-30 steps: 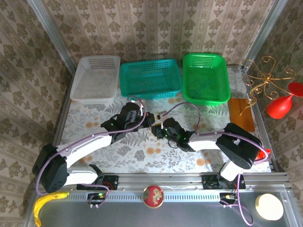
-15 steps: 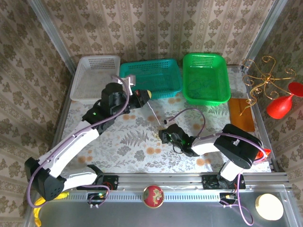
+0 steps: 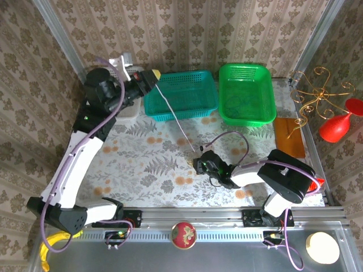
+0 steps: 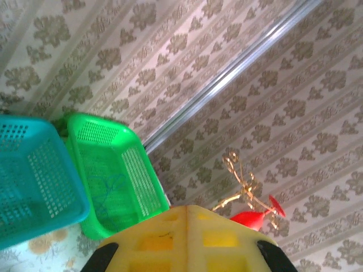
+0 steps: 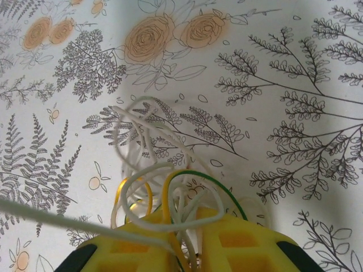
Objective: Untangle the cables
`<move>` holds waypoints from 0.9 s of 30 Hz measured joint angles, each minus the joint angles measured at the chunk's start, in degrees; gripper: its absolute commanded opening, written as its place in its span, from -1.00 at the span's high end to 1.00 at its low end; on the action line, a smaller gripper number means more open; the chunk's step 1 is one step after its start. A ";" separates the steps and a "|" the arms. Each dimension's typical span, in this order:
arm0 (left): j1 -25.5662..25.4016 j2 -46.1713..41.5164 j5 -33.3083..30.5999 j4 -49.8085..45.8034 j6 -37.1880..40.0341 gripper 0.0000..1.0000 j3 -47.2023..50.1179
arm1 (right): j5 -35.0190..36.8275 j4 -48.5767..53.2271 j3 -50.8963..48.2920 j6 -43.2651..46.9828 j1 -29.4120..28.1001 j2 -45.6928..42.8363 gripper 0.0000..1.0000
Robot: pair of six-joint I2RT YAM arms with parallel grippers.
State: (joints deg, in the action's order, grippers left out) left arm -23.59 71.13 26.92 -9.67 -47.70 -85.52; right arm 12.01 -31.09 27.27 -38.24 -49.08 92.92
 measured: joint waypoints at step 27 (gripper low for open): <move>26.93 4.57 2.82 4.13 2.80 1.00 -5.60 | -3.87 17.70 6.69 -2.71 0.04 -9.09 -0.42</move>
State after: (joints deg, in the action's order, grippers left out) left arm 3.33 75.70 29.74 -5.54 -44.91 -91.11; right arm 8.14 -13.39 33.95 -40.95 -49.04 83.83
